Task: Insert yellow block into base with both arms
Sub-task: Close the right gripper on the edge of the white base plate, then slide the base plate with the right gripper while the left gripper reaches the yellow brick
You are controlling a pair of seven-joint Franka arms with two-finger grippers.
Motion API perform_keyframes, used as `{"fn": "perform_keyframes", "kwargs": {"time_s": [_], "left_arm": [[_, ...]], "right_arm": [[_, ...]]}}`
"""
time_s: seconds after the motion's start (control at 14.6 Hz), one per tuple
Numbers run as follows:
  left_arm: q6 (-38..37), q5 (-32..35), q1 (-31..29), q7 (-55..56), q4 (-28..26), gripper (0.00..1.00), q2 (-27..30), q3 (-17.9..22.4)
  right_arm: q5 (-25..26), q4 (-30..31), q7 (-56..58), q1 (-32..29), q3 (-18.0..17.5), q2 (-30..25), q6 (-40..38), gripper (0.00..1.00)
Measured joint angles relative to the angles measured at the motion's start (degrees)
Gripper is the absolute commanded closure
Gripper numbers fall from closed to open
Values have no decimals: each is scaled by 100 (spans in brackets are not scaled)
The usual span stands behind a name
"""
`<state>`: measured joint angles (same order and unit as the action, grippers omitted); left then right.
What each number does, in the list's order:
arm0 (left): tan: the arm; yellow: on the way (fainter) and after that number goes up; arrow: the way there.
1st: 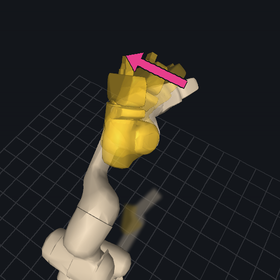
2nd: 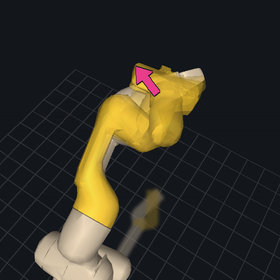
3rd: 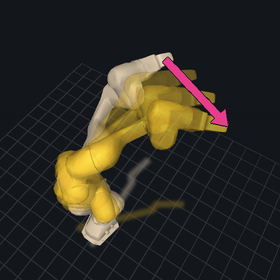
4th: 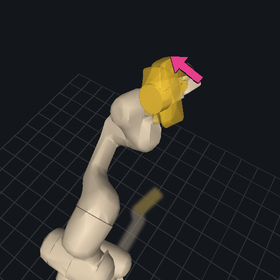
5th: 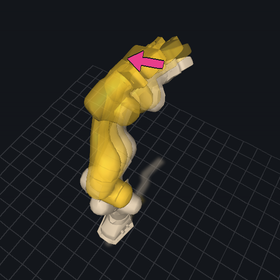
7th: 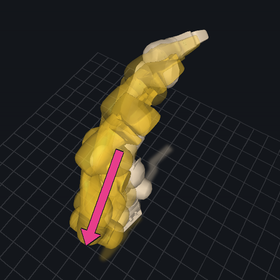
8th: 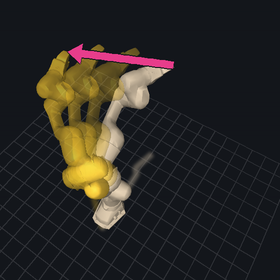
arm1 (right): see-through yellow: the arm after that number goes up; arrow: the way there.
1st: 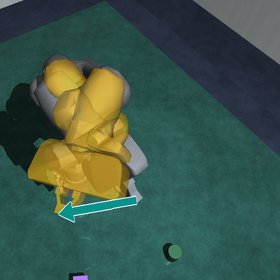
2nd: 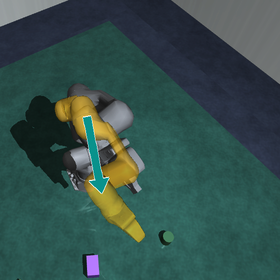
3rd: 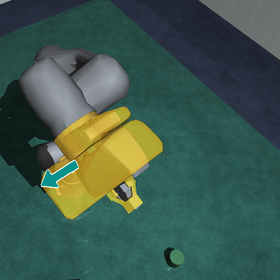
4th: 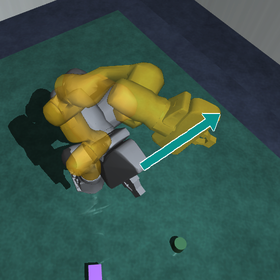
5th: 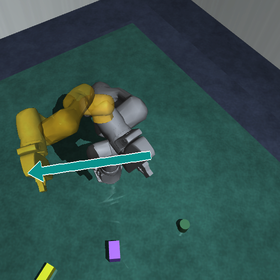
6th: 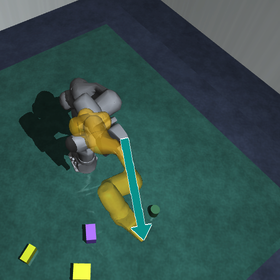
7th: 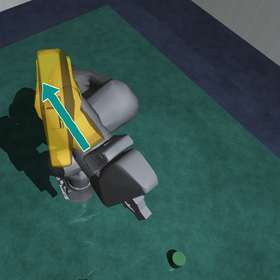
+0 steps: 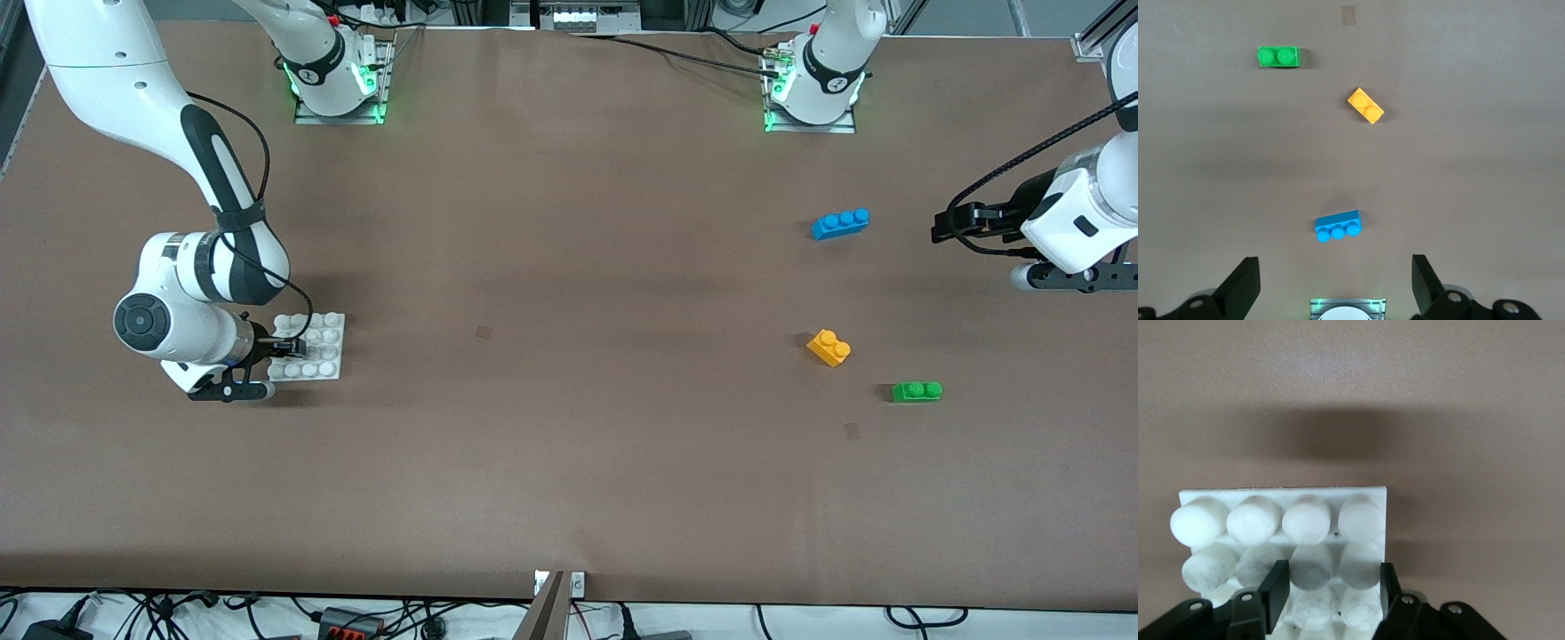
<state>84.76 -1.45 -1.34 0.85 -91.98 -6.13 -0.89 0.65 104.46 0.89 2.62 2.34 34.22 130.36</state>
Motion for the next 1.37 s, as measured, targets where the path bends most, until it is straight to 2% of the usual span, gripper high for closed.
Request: {"fn": "perform_keyframes", "kwargs": {"time_s": [0.34,0.68,0.75,1.1,1.23,1.37], "left_arm": [[-65,-80,-41,-70,0,0,-20,3],[-66,-95,-88,-157,0,0,-29,2],[-66,-95,-88,-159,0,0,-29,2],[-66,-95,-149,-259,0,0,-59,7],[12,-110,-259,-876,-2,0,-180,6],[413,-123,-275,-1770,-11,0,-417,-6]], "right_arm": [[58,-1,58,-1,-51,-1,-42,39],[104,0,77,14,-564,0,-222,39],[33,0,63,19,-652,5,-240,40],[-1009,-26,-8,357,-871,118,-248,40],[-1093,-77,-329,607,-899,161,-219,40],[-1108,-187,-715,843,-907,227,-190,40]]}}
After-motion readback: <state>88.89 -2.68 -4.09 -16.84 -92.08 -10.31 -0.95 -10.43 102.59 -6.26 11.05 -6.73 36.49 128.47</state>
